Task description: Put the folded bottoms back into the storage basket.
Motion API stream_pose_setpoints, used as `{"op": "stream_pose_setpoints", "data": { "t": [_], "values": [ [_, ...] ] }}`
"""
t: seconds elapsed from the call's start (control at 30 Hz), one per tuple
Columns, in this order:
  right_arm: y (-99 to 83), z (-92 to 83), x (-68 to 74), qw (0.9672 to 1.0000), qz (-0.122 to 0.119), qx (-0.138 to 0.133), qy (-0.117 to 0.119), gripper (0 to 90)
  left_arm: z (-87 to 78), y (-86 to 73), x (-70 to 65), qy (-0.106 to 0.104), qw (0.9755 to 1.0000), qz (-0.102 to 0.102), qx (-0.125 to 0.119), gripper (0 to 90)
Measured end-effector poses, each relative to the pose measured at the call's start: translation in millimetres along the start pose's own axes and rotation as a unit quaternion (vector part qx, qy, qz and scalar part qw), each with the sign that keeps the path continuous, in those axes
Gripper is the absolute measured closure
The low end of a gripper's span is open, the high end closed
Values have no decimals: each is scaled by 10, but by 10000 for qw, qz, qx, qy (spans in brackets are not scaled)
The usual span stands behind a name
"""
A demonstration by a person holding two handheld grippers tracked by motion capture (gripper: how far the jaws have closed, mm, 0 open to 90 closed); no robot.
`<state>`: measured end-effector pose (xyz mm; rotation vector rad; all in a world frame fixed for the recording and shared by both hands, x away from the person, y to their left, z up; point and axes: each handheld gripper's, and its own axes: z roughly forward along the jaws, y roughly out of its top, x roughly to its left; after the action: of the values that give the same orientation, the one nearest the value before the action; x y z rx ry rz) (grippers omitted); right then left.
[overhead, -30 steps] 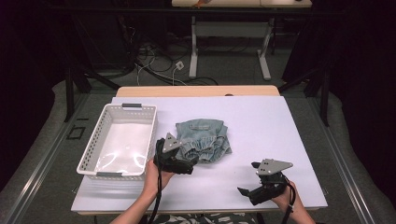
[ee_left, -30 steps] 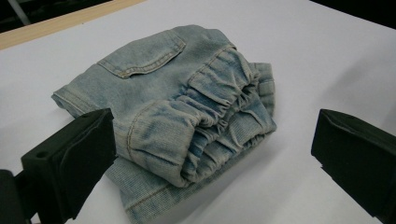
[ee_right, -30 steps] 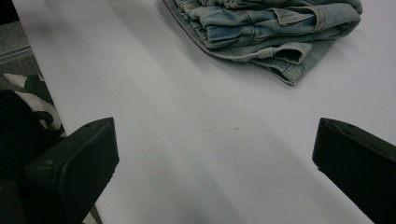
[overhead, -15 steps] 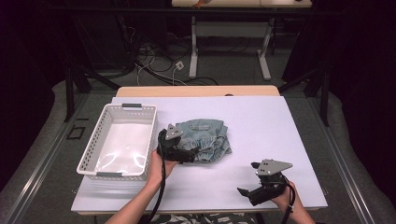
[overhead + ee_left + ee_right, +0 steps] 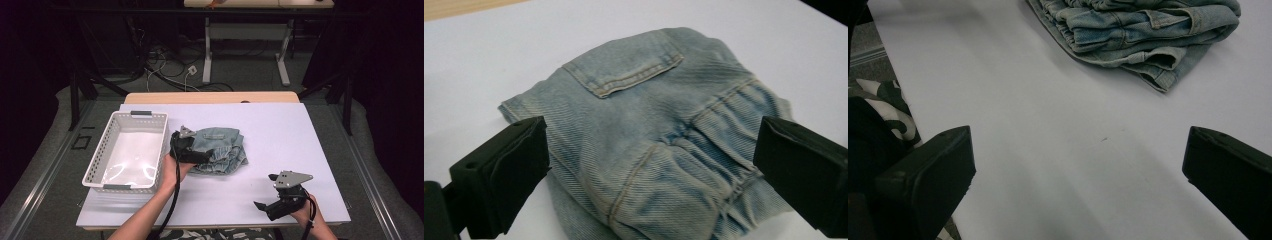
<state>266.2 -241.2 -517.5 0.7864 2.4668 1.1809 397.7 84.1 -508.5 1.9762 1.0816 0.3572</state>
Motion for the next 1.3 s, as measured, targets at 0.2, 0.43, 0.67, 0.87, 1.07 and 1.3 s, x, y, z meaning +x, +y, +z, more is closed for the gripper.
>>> {"op": "stream_pose_setpoints", "data": {
  "t": [0.2,0.43,0.67,0.87,1.07,1.3],
  "values": [
    [5,8,6,10000,-14,6,41,2,60,19,103,153,9998,-129,20,45],
    [3,15,14,10000,-3,32,61,1,164,-6,151,374,9988,-276,138,24],
    [-2,29,15,9999,-32,86,111,1,348,-60,242,376,9974,-505,337,52],
    [-3,26,25,9999,-44,101,115,2,466,-82,266,449,9963,-451,584,56],
    [-4,30,23,9998,-63,140,147,2,550,-111,318,304,9935,-666,873,60],
    [1,37,37,9997,-98,152,157,2,569,-120,325,236,9929,-659,964,64]
  ]
}}
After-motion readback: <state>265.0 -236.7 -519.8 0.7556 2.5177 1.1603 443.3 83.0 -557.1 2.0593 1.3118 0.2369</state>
